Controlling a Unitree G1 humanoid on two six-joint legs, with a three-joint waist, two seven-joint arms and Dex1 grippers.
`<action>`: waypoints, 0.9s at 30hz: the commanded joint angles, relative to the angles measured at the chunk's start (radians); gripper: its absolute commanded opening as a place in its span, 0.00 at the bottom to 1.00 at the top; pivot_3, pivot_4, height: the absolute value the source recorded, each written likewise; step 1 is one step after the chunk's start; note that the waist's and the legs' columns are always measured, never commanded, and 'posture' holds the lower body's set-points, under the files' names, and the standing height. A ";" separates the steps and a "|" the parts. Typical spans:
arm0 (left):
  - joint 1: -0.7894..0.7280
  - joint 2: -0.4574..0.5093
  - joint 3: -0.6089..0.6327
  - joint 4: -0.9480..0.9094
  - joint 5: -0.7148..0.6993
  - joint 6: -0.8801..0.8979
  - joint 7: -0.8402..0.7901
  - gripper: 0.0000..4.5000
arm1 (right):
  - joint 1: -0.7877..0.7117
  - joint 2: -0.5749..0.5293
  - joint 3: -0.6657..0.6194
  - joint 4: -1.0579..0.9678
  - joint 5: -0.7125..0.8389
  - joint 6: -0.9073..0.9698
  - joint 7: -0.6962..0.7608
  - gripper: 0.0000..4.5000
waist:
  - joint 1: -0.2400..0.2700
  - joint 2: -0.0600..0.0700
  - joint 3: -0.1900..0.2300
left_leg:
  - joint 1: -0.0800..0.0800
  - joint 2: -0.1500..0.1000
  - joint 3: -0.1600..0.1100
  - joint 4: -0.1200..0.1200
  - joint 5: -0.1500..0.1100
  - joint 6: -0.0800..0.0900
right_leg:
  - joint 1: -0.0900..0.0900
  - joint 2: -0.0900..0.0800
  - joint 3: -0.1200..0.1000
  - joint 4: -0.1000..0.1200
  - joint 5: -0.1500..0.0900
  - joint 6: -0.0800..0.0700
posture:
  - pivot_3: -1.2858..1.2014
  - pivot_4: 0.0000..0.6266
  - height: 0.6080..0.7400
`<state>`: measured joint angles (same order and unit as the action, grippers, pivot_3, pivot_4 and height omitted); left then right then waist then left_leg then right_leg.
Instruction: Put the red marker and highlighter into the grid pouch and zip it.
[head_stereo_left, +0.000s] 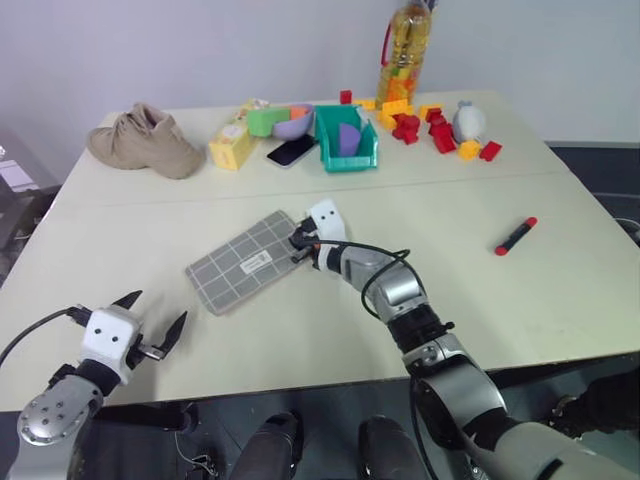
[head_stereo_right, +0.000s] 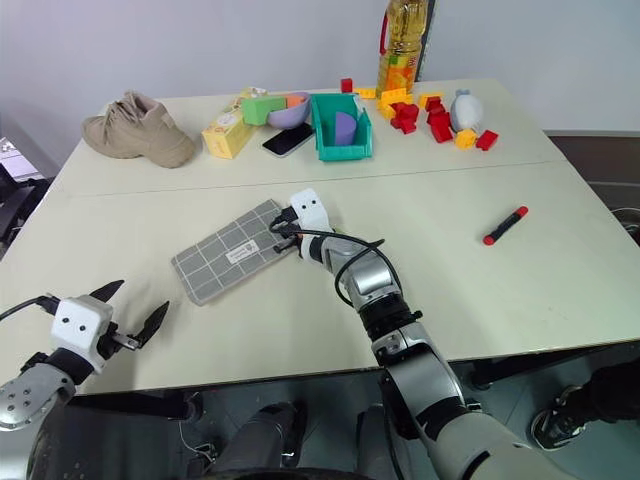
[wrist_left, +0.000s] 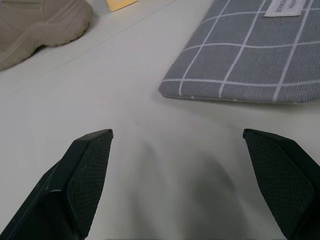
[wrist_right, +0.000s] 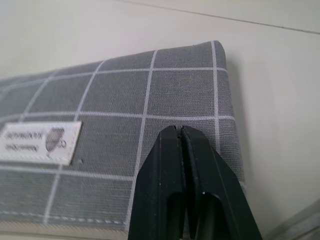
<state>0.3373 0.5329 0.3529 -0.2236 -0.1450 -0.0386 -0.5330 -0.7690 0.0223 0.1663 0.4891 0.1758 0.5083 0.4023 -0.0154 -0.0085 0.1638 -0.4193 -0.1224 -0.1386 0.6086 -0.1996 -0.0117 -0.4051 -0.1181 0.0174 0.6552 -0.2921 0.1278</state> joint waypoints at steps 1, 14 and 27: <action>-0.038 0.052 -0.042 0.045 0.072 -0.116 -0.030 1.00 | -0.009 0.019 -0.038 0.004 0.025 0.030 0.004 0.03 | 0.001 0.000 0.000 | 0.001 0.000 0.000 0.000 0.000 0.000 | 0.001 0.000 0.000 0.000 0.000 0.000 | 0.52 0.24 1.00; -0.337 0.212 -0.257 0.465 0.317 -0.619 -0.024 1.00 | 0.005 0.030 -0.027 -0.022 0.002 0.036 0.008 0.03 | -0.003 0.001 -0.001 | 0.004 0.000 0.000 -0.005 0.001 -0.001 | 0.000 0.000 0.001 0.000 0.000 0.000 | 0.52 0.24 1.00; -0.491 0.221 -0.399 0.632 0.396 -0.898 0.017 0.80 | 0.032 0.031 -0.020 -0.065 -0.003 0.061 0.002 0.00 | -0.003 0.001 -0.001 | 0.004 0.000 0.000 -0.005 0.001 -0.002 | 0.000 0.000 0.001 0.002 0.000 0.001 | 0.52 0.24 1.00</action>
<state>-0.1434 0.7383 -0.0326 0.3988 0.2425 -0.8998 -0.5166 -0.7422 0.0487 0.1516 0.4412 0.1754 0.5620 0.4066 -0.0183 -0.0078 0.1631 -0.4156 -0.1226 -0.1381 0.6033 -0.1983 -0.0134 -0.4055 -0.1184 0.0182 0.6569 -0.2918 0.1284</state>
